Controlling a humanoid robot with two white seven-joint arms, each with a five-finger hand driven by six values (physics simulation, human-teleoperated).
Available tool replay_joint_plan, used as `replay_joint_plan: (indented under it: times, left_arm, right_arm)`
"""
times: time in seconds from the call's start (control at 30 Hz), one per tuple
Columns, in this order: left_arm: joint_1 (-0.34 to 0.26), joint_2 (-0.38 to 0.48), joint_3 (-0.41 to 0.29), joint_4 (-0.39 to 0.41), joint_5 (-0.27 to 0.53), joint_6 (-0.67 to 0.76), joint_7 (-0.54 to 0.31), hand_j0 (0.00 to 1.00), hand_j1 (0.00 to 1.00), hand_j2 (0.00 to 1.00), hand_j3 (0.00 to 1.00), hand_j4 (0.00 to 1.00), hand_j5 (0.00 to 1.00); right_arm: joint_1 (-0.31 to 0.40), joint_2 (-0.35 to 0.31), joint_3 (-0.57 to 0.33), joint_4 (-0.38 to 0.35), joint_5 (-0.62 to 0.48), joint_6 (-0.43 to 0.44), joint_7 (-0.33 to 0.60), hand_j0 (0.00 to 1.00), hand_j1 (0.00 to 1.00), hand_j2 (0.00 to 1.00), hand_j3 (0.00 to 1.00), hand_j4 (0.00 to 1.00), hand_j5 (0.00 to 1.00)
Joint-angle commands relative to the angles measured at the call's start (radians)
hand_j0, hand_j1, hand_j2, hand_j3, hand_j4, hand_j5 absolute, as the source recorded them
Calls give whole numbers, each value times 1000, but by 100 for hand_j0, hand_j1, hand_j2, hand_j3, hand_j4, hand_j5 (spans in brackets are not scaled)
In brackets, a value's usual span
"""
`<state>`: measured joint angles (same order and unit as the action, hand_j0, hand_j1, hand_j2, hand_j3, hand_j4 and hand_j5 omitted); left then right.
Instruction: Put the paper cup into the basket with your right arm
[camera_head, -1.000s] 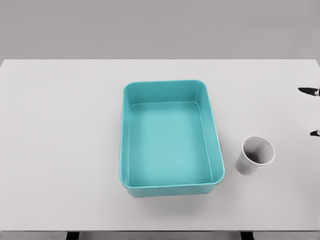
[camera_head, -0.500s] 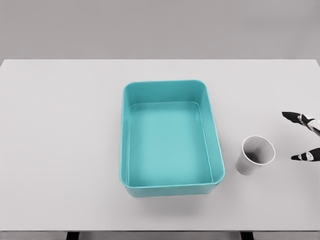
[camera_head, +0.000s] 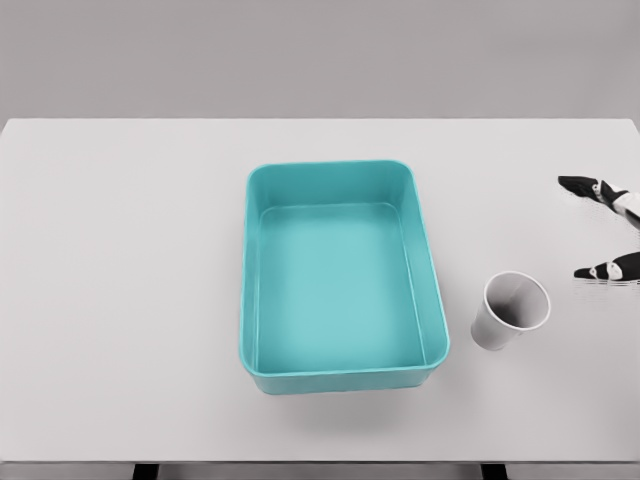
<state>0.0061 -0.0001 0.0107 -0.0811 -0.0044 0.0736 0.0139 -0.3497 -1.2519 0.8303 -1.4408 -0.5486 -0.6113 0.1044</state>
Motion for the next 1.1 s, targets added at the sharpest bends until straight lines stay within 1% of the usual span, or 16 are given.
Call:
replay_joint_plan:
  times: [0.0,0.07,0.13,0.2,0.27,0.37,0.4,0.47,0.53,0.57,0.63,0.67,0.73,0.77,0.93,1.07]
  left_arm:
    - [-2,0,0,0,0,0,0,100,100,100,100,100,100]
    - [0,0,0,0,0,0,0,100,100,100,100,100,100]
    - [0,0,0,0,0,0,0,100,100,100,100,100,100]
    - [-2,0,0,0,0,0,0,100,100,100,100,100,100]
    - [-2,0,0,0,0,0,0,100,100,100,100,100,100]
    - [-2,0,0,0,0,0,0,100,100,100,100,100,100]
    - [0,0,0,0,0,0,0,100,100,100,100,100,100]
    - [0,0,0,0,0,0,0,100,100,100,100,100,100]
    - [-2,0,0,0,0,0,0,100,100,100,100,100,100]
    - [-2,0,0,0,0,0,0,100,100,100,100,100,100]
    - [0,0,0,0,0,0,0,100,100,100,100,100,100]
    - [-2,0,0,0,0,0,0,100,100,100,100,100,100]
    - [0,0,0,0,0,0,0,100,100,100,100,100,100]
    - [-2,0,0,1,0,0,0,100,100,100,100,100,100]
    - [0,0,0,0,0,0,0,100,100,100,100,100,100]
    - [-2,0,0,0,0,0,0,100,100,100,100,100,100]
  right_arm:
    - [0,3,1,14,-13,0,3,100,100,100,100,100,100]
    - [2,-4,1,16,-19,0,8,100,100,100,100,100,100]
    - [11,-34,1,10,-17,0,11,100,100,100,100,100,100]
    - [8,3,-13,13,-11,0,23,99,99,99,99,99,99]
    - [14,19,-39,39,-21,0,75,99,99,99,99,99,99]
    - [-3,69,-39,43,-27,0,84,100,100,100,100,100,100]
    - [-26,89,-28,43,-27,0,100,100,100,100,100,100,100]
    - [-126,97,41,57,-27,0,143,100,100,100,100,100,100]
    - [-150,108,81,74,-27,0,155,100,100,100,100,100,100]
    - [-144,95,93,74,-28,0,155,100,100,100,100,100,100]
    - [-123,39,102,72,-37,0,153,100,100,100,100,100,100]
    - [-106,32,102,71,-48,0,153,100,100,100,100,100,100]
    - [-31,-29,101,60,-90,0,146,100,100,100,100,100,100]
    - [-26,-37,101,59,-91,0,146,100,100,100,100,100,100]
    - [-21,-23,99,60,-91,0,144,100,100,100,100,100,100]
    - [6,12,98,57,-88,0,144,100,100,100,100,100,100]
